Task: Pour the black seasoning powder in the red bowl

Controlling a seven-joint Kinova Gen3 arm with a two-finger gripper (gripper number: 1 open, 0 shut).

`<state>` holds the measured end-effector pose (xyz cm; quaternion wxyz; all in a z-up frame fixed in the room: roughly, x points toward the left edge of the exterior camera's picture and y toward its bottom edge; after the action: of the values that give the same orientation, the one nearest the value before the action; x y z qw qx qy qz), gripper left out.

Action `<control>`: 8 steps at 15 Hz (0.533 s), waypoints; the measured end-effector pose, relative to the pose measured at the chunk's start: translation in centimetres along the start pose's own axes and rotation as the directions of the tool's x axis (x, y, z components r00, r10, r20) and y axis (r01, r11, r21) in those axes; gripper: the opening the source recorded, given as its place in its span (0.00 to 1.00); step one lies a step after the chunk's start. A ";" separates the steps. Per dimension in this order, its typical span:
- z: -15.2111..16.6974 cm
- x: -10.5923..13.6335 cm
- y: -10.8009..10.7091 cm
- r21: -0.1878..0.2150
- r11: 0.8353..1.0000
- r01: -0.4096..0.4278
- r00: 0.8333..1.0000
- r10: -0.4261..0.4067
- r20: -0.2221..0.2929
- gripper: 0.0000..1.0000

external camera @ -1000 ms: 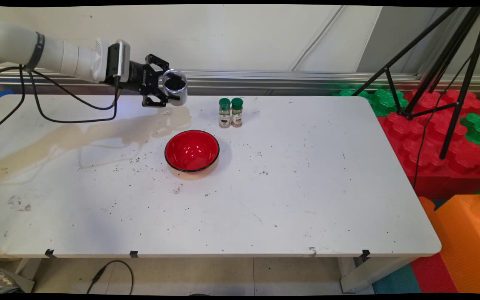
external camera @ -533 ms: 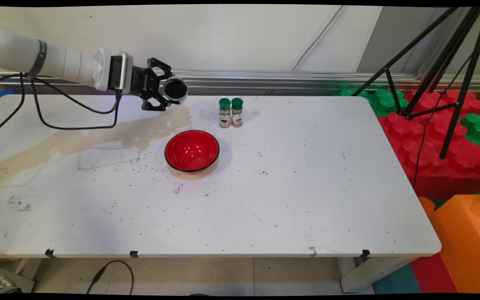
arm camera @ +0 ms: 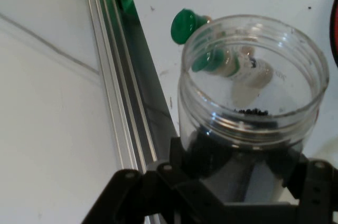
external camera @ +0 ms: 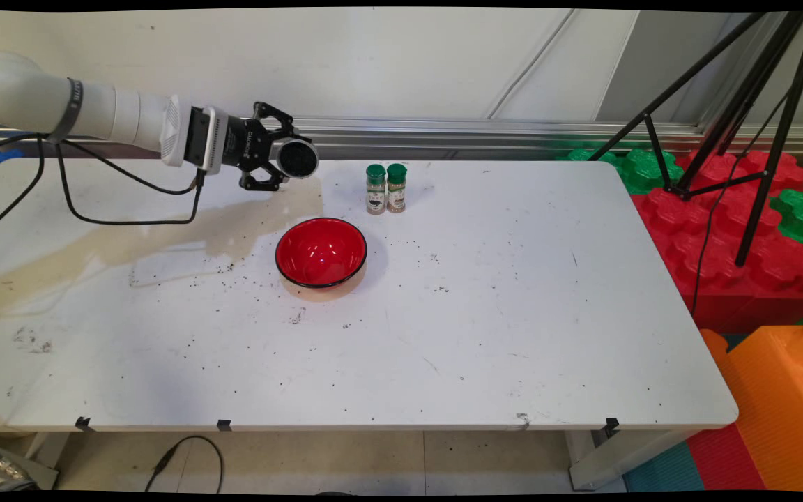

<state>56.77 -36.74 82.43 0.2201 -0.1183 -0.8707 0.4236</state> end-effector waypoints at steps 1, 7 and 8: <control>0.1 0.2 0.1 0.002 1.000 -0.026 1.000 0.026 0.000 0.00; 0.3 0.9 0.5 0.015 0.987 -0.161 0.987 0.161 0.005 0.00; 0.4 1.0 0.5 0.017 0.983 -0.182 0.983 0.182 0.007 0.00</control>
<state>55.74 -36.32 82.11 0.1794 -0.1943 -0.8531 0.4499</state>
